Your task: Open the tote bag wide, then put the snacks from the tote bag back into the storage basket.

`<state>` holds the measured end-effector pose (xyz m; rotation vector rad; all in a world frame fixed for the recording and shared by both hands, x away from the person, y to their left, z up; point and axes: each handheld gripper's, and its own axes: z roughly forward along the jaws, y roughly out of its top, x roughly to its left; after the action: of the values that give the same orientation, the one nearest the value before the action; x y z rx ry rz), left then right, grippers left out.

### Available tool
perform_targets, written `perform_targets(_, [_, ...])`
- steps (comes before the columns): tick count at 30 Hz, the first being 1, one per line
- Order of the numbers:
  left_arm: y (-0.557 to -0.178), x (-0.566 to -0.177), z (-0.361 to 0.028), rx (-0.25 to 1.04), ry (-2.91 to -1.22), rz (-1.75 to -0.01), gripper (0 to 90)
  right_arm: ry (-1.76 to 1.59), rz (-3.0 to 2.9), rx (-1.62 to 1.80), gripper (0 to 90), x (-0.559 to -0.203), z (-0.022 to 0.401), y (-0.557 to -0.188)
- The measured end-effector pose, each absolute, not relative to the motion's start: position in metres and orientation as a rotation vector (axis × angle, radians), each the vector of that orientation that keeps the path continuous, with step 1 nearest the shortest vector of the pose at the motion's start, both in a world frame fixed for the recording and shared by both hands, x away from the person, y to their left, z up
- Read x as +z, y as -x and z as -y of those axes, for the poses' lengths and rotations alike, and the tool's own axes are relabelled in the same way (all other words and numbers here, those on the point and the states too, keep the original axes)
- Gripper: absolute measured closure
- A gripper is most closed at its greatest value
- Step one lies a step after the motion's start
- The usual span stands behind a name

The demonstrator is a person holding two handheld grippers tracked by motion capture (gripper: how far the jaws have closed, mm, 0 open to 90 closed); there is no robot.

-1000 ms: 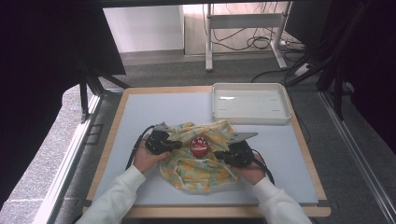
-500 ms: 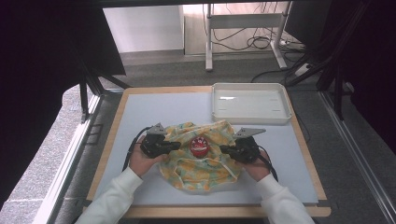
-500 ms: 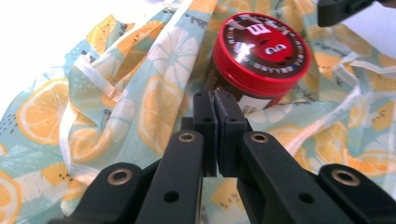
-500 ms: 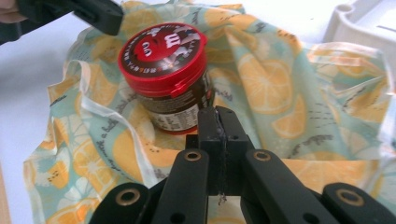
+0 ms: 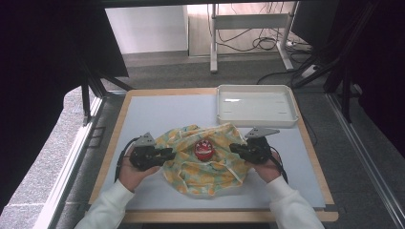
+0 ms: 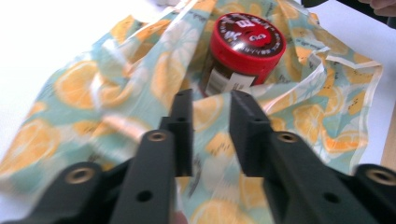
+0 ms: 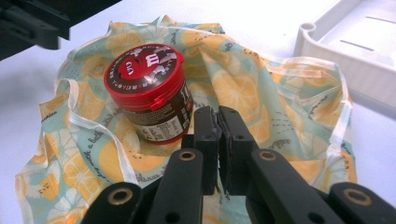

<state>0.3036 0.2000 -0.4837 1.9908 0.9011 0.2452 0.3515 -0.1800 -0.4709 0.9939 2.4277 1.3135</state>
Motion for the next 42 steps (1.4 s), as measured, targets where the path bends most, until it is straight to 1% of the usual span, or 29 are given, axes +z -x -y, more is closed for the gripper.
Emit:
perform_targets(3, [-0.298, -0.485, -0.210, 0.270, -1.970, -0.934, 58.3, -0.986, -2.421, 1.315, 77.7, -0.469, 0.181, -0.352])
perform_targets(8, [-0.298, -0.487, -0.217, 0.276, -1.943, -0.974, 46.1, -0.970, -2.411, 1.283, 63.4, -0.466, 0.178, -0.354])
perform_targets(9, [-0.299, -0.489, -0.217, 0.276, -1.948, -0.977, 44.4, -0.971, -2.410, 1.272, 59.2, -0.466, 0.178, -0.354])
perform_targets(10, [-0.299, -0.489, -0.217, 0.276, -1.948, -0.977, 42.9, -0.971, -2.410, 1.272, 59.2, -0.466, 0.178, -0.354])
perform_targets(11, [-0.299, -0.490, -0.216, 0.278, -1.957, -0.977, 42.9, -0.965, -2.408, 1.266, 55.7, -0.466, 0.177, -0.354])
perform_targets(12, [-0.300, -0.492, -0.215, 0.282, -1.971, -0.979, 40.8, -0.958, -2.406, 1.258, 48.6, -0.465, 0.175, -0.354])
perform_targets(16, [-0.301, -0.493, -0.215, 0.305, -1.980, -0.997, 38.4, -0.949, -2.400, 1.251, 39.9, -0.464, 0.172, -0.354])
perform_targets(20, [-0.302, -0.495, -0.216, 0.311, -1.984, -1.014, 37.9, -0.931, -2.393, 1.239, 36.0, -0.462, 0.168, -0.354])
perform_targets(24, [-0.302, -0.496, -0.218, 0.311, -1.988, -1.022, 37.5, -0.908, -2.390, 1.235, 34.0, -0.457, 0.162, -0.353])
perform_targets(31, [-0.303, -0.497, -0.217, 0.322, -1.996, -1.018, 37.0, -0.878, -2.410, 1.230, 33.1, -0.455, 0.144, -0.356])
perform_targets(38, [-0.304, -0.498, -0.216, 0.323, -2.012, -1.018, 36.9, -0.869, -2.461, 1.243, 33.0, -0.460, 0.125, -0.356])
perform_targets(42, [-0.302, -0.497, -0.216, 0.343, -2.016, -1.016, 36.9, -0.831, -2.490, 1.225, 32.3, -0.462, 0.114, -0.355])
